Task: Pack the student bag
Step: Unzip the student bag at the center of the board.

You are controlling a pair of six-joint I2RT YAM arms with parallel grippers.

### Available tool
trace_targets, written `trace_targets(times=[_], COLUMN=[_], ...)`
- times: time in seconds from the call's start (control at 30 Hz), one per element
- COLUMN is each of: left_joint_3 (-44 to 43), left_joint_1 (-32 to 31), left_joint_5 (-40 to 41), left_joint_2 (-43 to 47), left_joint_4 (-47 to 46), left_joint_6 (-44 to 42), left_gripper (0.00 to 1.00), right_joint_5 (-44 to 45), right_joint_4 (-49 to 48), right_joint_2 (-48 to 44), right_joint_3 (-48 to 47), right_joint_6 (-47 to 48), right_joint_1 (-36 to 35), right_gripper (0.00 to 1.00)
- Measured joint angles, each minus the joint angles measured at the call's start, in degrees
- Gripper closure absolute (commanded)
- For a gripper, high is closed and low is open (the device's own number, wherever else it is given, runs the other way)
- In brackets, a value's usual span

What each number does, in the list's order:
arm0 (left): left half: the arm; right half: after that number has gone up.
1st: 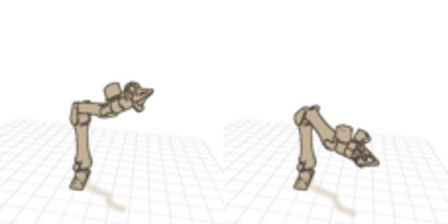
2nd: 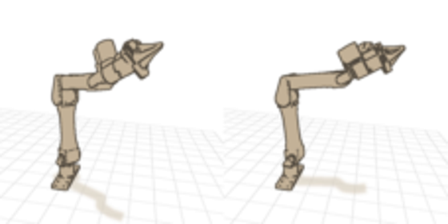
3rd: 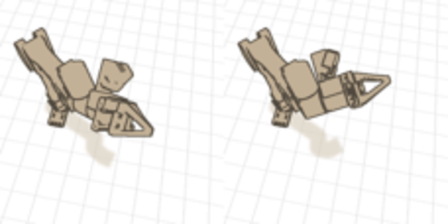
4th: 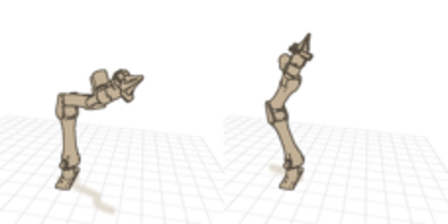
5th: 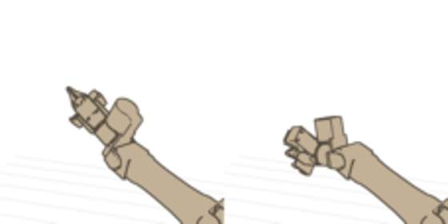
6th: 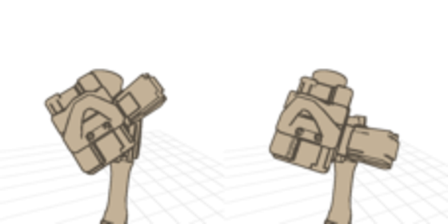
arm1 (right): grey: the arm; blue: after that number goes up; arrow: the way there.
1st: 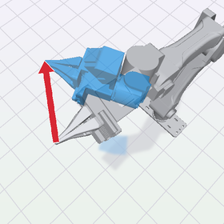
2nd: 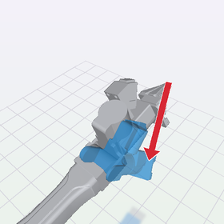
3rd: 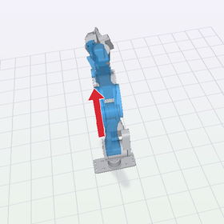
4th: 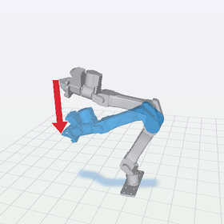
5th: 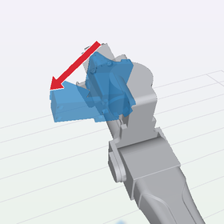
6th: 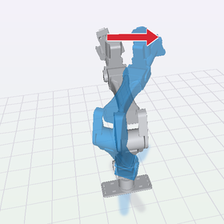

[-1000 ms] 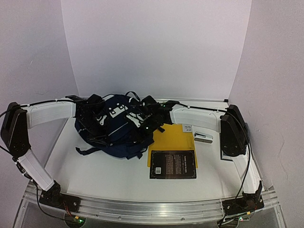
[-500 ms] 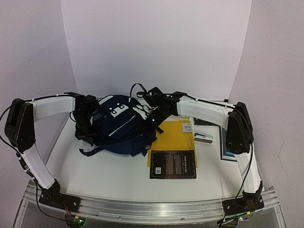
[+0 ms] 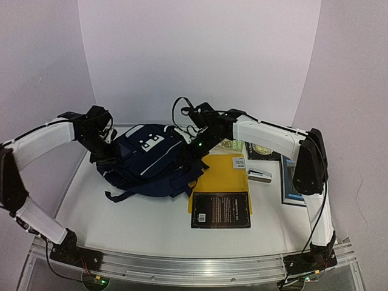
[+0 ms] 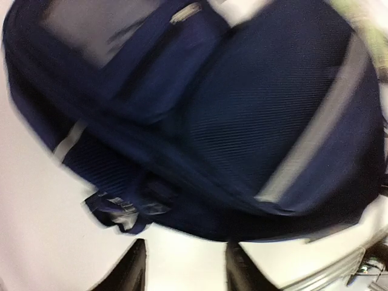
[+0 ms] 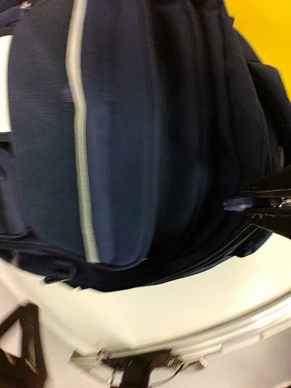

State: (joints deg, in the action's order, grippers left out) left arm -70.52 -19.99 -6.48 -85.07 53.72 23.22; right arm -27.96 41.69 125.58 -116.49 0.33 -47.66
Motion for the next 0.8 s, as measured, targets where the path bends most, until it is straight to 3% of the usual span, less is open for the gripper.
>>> trace_targets(times=[0.13, 0.27, 0.63, 0.8], left_joint_3=[2.4, 6.2, 10.3, 10.2], left_joint_1=[-4.9, -9.2, -15.5, -17.0], left_joint_5=[-5.3, -10.3, -16.8, -17.0], left_joint_2=[11.9, 16.1, 7.6, 2.1], left_joint_4=[-6.6, -12.7, -23.8, -25.5], left_joint_6=[-2.4, -3.0, -5.3, -6.2], left_gripper=[0.40, 0.39, 0.38, 0.43], right_joint_5=[-3.2, -5.6, -7.8, -7.9], right_joint_4=[-0.1, -1.4, -2.0, -2.3], right_joint_2=[0.3, 1.4, 3.0, 3.0], right_joint_3=[-3.0, -4.6, -4.6, -4.6], right_joint_6=[-3.9, -7.2, -11.9, -12.9], right_joint_1=[0.5, 0.5, 0.5, 0.5], right_gripper=[1.00, 1.00, 0.99, 0.98])
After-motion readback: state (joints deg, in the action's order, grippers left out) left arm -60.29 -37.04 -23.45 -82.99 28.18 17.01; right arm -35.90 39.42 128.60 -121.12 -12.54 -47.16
